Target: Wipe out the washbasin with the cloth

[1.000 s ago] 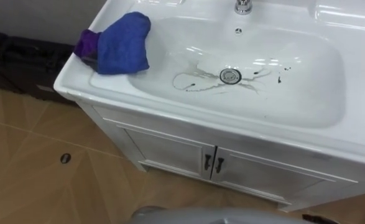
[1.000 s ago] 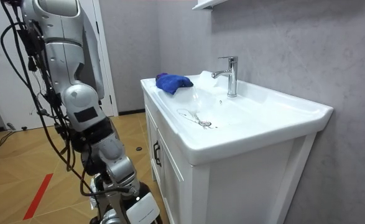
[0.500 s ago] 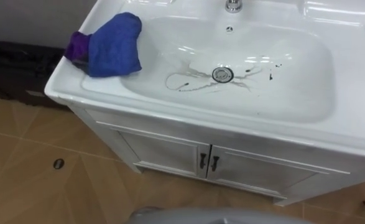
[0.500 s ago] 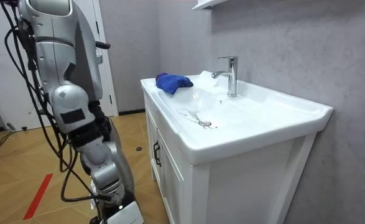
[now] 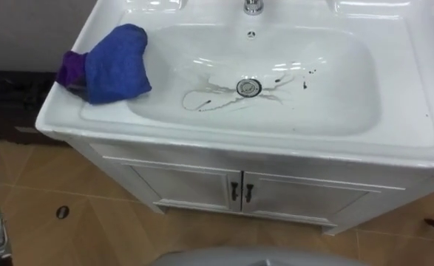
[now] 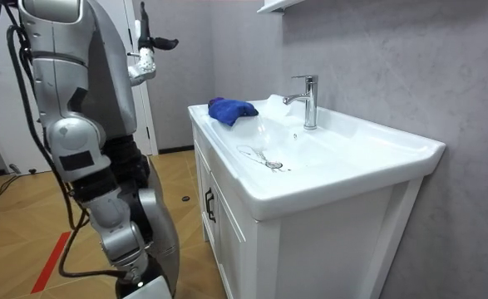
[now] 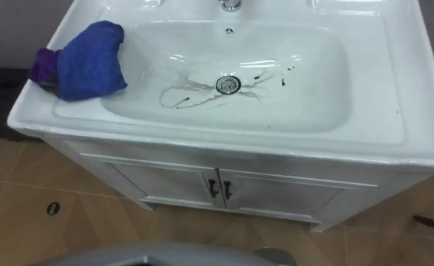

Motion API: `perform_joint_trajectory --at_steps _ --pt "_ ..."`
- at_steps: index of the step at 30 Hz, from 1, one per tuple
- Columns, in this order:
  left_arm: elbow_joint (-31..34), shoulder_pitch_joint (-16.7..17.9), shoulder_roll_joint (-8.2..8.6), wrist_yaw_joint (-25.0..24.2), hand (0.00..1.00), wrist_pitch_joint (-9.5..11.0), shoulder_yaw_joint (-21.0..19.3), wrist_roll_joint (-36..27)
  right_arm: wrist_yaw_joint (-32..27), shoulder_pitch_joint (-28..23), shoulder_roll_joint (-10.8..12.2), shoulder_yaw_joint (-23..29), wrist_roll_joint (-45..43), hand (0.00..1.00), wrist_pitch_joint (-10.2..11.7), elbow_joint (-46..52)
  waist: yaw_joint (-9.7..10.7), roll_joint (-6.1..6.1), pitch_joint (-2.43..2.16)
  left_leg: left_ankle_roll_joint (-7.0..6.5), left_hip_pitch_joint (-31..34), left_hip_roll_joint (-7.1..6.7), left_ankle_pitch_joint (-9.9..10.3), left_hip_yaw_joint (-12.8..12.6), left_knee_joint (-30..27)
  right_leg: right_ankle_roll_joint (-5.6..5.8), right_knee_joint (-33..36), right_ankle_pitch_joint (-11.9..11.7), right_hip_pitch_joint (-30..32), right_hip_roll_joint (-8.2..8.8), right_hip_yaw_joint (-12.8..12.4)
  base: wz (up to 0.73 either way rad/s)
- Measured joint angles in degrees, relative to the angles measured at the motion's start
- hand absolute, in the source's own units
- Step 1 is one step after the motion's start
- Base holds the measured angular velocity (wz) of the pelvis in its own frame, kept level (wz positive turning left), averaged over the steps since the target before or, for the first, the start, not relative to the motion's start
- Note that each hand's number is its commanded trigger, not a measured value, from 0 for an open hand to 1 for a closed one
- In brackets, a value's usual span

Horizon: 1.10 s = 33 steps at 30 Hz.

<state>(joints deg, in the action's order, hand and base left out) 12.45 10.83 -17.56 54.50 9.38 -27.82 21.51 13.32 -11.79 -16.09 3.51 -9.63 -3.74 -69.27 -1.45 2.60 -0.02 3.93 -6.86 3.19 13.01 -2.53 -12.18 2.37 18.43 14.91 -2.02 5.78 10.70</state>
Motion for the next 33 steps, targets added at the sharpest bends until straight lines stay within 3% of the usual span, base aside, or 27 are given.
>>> perform_joint_trajectory --at_steps 4,15,20,25,33 --pt "0.1 -0.03 0.0 -0.33 0.0 0.01 1.95 4.28 -0.17 -0.16 0.0 0.01 0.02 0.0 0.01 -0.01 0.01 0.12 -0.05 0.0 -0.35 0.08 0.0 -0.68 0.03 0.1 -0.86 -0.5 -0.07 -0.3 -1.25 -0.16" --pt "-0.33 -0.06 0.0 -1.72 0.0 -0.19 9.86 5.67 0.02 0.4 0.01 -2.32 0.15 0.0 0.1 0.14 2.61 -0.51 0.22 0.0 -1.4 0.08 0.0 -2.25 0.9 0.25 -0.82 -0.63 -0.04 -0.59 -2.99 -0.07" --pt "-4.96 -0.04 0.04 -3.62 0.0 -0.23 13.04 7.52 0.0 0.43 0.24 -3.0 0.14 0.0 0.09 -0.71 2.99 -0.68 0.28 0.0 -1.76 0.08 0.0 -2.3 1.1 0.25 -0.77 -0.63 -0.05 -0.68 -3.4 -0.03" --pt "-7.71 0.0 0.13 -5.15 0.0 -0.38 17.43 7.88 0.58 0.39 0.56 -4.81 -0.65 0.0 -0.11 -0.22 3.4 -1.59 0.46 0.0 -1.66 0.1 0.0 -2.58 1.35 0.39 -0.83 -0.76 -0.04 -0.71 -3.32 0.02" --pt "-17.15 0.02 1.25 -9.34 0.0 -3.05 24.96 7.95 0.71 1.61 0.82 -6.19 -2.0 0.0 -1.4 0.47 4.37 -2.29 0.3 0.0 -1.7 0.15 0.0 -3.49 1.34 0.38 -0.7 -0.77 0.12 -0.73 -3.65 0.0"
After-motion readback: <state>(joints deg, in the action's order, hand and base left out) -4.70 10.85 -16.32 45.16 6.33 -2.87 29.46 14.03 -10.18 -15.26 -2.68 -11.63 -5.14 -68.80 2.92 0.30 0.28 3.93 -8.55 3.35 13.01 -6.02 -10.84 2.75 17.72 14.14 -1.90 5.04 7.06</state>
